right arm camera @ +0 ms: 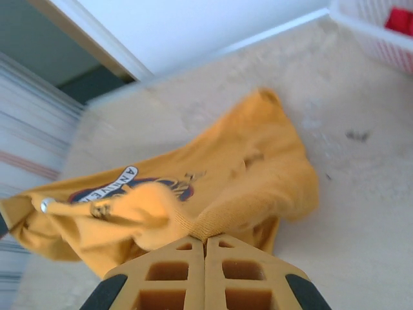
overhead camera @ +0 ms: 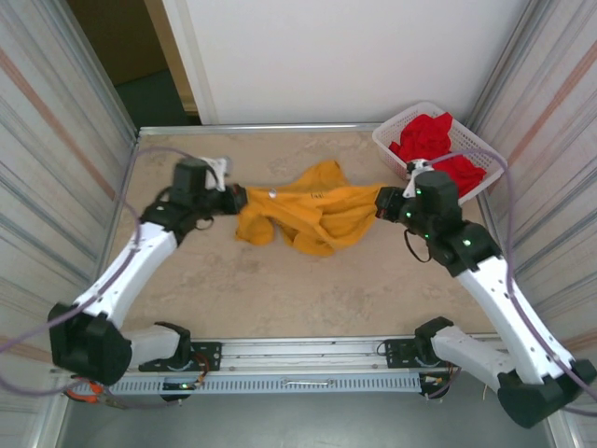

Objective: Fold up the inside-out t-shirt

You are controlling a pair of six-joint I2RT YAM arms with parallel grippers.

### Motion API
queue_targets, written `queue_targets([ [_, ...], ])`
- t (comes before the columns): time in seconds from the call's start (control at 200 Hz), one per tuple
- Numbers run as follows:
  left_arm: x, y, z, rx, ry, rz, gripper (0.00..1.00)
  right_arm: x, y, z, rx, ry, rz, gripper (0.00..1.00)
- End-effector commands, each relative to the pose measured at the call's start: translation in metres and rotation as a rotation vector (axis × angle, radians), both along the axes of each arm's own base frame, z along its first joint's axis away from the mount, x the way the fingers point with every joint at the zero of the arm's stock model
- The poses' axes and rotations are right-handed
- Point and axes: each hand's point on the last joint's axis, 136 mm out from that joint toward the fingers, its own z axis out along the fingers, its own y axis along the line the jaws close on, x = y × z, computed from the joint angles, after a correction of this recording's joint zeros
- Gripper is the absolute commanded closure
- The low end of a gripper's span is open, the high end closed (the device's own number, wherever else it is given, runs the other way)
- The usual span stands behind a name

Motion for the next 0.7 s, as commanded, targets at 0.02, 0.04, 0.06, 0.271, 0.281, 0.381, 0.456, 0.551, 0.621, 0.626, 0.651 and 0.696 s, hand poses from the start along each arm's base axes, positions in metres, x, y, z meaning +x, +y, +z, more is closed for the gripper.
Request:
queue_targets([
  [0.02, -0.01, 0.016, 0.016, -0.045, 0.063, -0.034, 1.0, -0.012, -0.001, 0.0, 0.009, 0.051, 0.018, 1.0],
  [0.04, -0.007, 0.019, 0.016, -0.048, 0.068, -0.031, 1.0, -0.01, -0.001, -0.001, 0.012, 0.052, 0.014, 1.0],
  [0.06, -0.004, 0.022, 0.016, -0.048, 0.073, -0.026, 1.0, -0.008, 0.0, -0.003, 0.013, 0.055, 0.012, 1.0],
  [0.271, 0.041, 0.039, -0.035, -0.009, 0.17, -0.004, 0.55, 0.036, 0.008, -0.069, -0.022, 0.173, -0.054, 1.0],
  [0.281, 0.043, 0.039, -0.038, -0.004, 0.173, -0.001, 0.54, 0.038, 0.008, -0.072, -0.023, 0.181, -0.057, 1.0],
  [0.381, 0.052, 0.036, -0.049, 0.007, 0.187, -0.004, 0.44, 0.056, 0.02, -0.107, -0.016, 0.266, -0.023, 1.0],
  [0.456, 0.044, 0.018, -0.044, 0.01, 0.167, -0.04, 0.39, 0.062, 0.033, -0.122, -0.007, 0.302, 0.029, 1.0],
  [0.551, 0.022, -0.016, -0.043, 0.07, 0.133, -0.117, 0.34, 0.061, 0.043, -0.126, 0.01, 0.309, 0.07, 1.0],
  [0.621, 0.004, -0.044, -0.047, 0.103, 0.105, -0.172, 0.32, 0.058, 0.045, -0.121, 0.018, 0.298, 0.084, 1.0],
  [0.626, 0.003, -0.046, -0.049, 0.108, 0.105, -0.173, 0.32, 0.058, 0.045, -0.121, 0.019, 0.296, 0.085, 1.0],
  [0.651, -0.001, -0.055, -0.052, 0.119, 0.095, -0.189, 0.31, 0.056, 0.046, -0.118, 0.021, 0.289, 0.09, 1.0],
  [0.696, -0.009, -0.072, -0.058, 0.141, 0.073, -0.217, 0.3, 0.054, 0.046, -0.113, 0.024, 0.278, 0.094, 1.0],
])
